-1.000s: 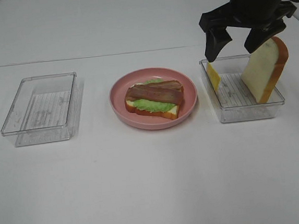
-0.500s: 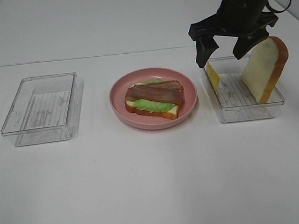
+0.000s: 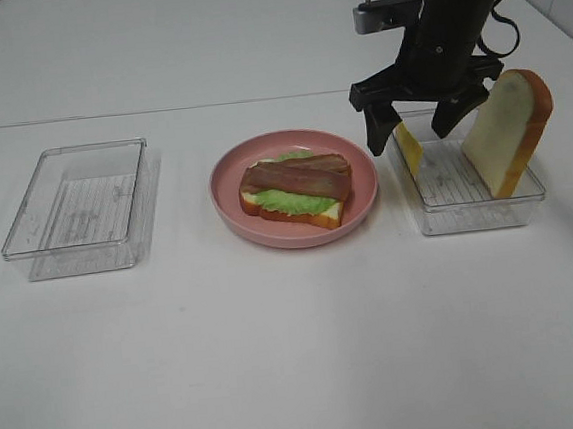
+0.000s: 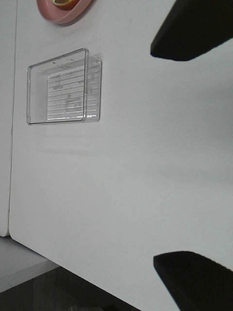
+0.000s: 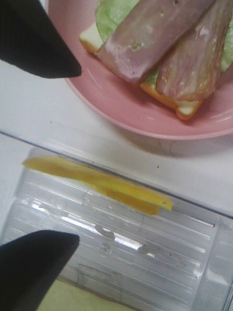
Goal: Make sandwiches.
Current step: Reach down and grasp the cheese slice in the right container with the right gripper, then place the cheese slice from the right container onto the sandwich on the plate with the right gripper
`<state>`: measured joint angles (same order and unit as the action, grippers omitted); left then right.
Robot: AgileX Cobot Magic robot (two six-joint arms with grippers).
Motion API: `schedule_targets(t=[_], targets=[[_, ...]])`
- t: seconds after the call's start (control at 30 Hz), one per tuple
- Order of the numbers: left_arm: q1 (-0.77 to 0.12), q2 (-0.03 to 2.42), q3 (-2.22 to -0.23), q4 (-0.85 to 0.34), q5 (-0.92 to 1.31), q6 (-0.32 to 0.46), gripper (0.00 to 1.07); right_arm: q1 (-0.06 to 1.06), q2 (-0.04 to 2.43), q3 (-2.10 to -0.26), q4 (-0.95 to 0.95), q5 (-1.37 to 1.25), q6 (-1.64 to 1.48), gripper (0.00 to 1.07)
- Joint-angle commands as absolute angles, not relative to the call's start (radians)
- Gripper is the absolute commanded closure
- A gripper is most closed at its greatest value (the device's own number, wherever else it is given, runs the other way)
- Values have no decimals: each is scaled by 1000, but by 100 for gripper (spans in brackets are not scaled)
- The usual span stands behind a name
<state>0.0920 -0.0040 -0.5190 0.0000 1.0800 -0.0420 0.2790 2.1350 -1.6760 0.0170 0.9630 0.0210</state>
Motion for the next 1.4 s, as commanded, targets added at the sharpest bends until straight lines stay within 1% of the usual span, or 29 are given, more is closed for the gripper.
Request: schedule_targets(t=[0.03, 0.17, 0.23, 0.27, 0.3, 0.33, 0.4, 0.43, 0.47, 0.5, 0.53, 0.57, 0.6, 0.67, 0.7, 0.73, 1.03, 1.2, 1.33, 1.37, 1.4], targets=[[94, -24, -517, -7, 1074, -42, 5, 277, 2170, -1696, -15, 961, 25, 25], [94, -24, -517, -7, 1074, -42, 5, 277, 2192, -1704, -16, 952, 25, 28], [94, -24, -517, -7, 1074, -42, 5, 277, 2207, -1704, -18, 938, 28, 39], [94, -24, -517, -7, 1074, -42, 5, 277, 2207, -1704, -18, 938, 28, 39], [94, -24, -517, -7, 1074, -42, 5, 277, 2208, -1704, -18, 937, 31, 43], [94, -24, -517, -7, 1074, -42, 5, 277, 2208, -1704, -18, 937, 31, 43], [94, -24, -517, -7, 1074, -42, 5, 277, 2208, -1704, -35, 936, 55, 61], [94, -24, -517, -7, 1074, -42, 5, 277, 2208, -1704, -35, 936, 55, 61], [94, -24, -517, -7, 1074, -42, 5, 277, 2208, -1704, -46, 936, 61, 67], [94, -24, -517, -7, 1074, -42, 5, 277, 2208, -1704, -46, 936, 61, 67], [94, -24, -517, -7, 1074, -42, 5, 277, 2208, -1704, -66, 938, 72, 78], [94, -24, -517, -7, 1074, -42, 5, 277, 2207, -1704, -73, 940, 76, 83], [94, -24, -517, -7, 1074, -42, 5, 277, 2207, -1704, -73, 940, 76, 83], [94, -24, -517, -7, 1074, -42, 5, 277, 2207, -1704, -100, 948, 81, 103], [94, -24, -517, -7, 1074, -42, 5, 277, 2207, -1704, -100, 948, 81, 103], [94, -24, -517, -7, 1074, -42, 5, 277, 2207, -1704, -100, 951, 78, 107], [94, -24, -517, -7, 1074, -42, 5, 277, 2193, -1704, -98, 989, 51, 107], [94, -24, -517, -7, 1074, -42, 5, 279, 2145, -1726, -95, 1021, 51, 107], [94, -24, -517, -7, 1074, -42, 5, 292, 2103, -1810, -88, 1111, 51, 107], [94, -24, -517, -7, 1074, -42, 5, 314, 2098, -1861, -88, 1157, 51, 107], [94, -24, -517, -7, 1074, -42, 5, 314, 2098, -1861, -88, 1157, 51, 107]])
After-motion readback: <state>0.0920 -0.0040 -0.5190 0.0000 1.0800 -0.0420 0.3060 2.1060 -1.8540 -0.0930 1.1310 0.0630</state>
